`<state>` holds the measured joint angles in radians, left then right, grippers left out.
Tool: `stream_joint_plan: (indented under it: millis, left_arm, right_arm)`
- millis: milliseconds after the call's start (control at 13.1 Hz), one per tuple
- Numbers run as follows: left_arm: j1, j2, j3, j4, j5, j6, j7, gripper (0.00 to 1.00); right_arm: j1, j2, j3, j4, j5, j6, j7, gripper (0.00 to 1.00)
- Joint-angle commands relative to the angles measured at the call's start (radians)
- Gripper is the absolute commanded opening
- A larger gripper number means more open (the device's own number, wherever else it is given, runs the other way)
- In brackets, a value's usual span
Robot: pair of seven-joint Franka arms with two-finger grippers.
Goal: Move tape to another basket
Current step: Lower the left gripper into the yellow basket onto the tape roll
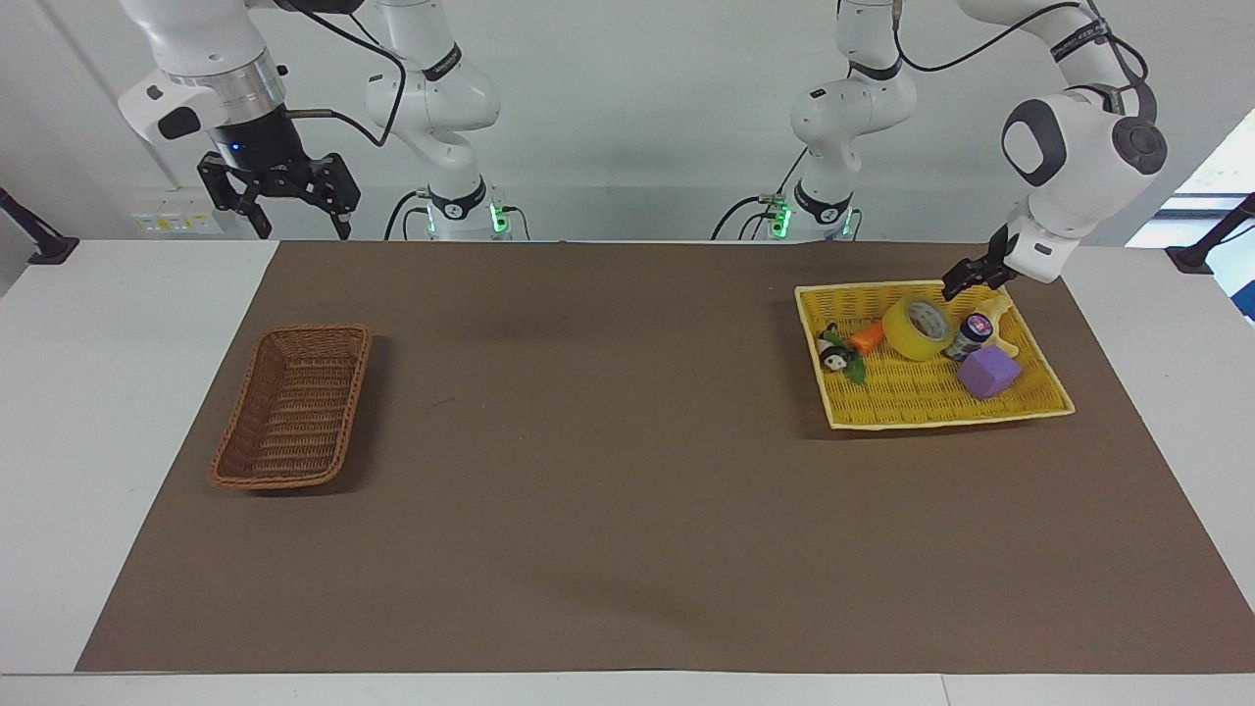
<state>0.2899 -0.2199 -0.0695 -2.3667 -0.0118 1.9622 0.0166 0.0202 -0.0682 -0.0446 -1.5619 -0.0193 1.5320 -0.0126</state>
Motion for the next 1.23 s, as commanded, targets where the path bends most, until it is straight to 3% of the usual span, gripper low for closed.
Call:
stream_joint_plan:
  millis: [0, 153, 383, 536, 766, 1149]
  left_arm:
    - [0.017, -0.059, -0.01, -0.172, -0.019, 0.182, -0.009, 0.71]
    - [0.017, -0.046, -0.01, -0.219, -0.02, 0.271, -0.009, 0.58]
    - [0.018, -0.022, -0.01, -0.238, -0.02, 0.319, -0.006, 0.47]
    - [0.008, -0.021, -0.01, -0.238, -0.02, 0.316, -0.006, 0.0]
    - [0.002, -0.009, -0.01, -0.188, -0.019, 0.241, 0.008, 0.0]
    - [-0.026, -0.009, -0.013, 0.035, -0.02, -0.011, 0.006, 0.0]
  right_arm:
    - [-0.008, -0.001, 0.003, 0.0, 0.007, 0.007, -0.018, 1.0]
    - [-0.008, -0.001, 0.003, 0.0, 0.007, 0.007, -0.018, 1.0]
    - [-0.008, -0.001, 0.003, 0.0, 0.007, 0.007, -0.018, 1.0]
    - [-0.008, -0.001, 0.003, 0.0, 0.007, 0.007, -0.018, 1.0]
    - [-0.008, -0.001, 0.003, 0.0, 0.007, 0.007, -0.018, 1.0]
    - [-0.008, -0.001, 0.003, 0.0, 0.007, 0.007, -0.018, 1.0]
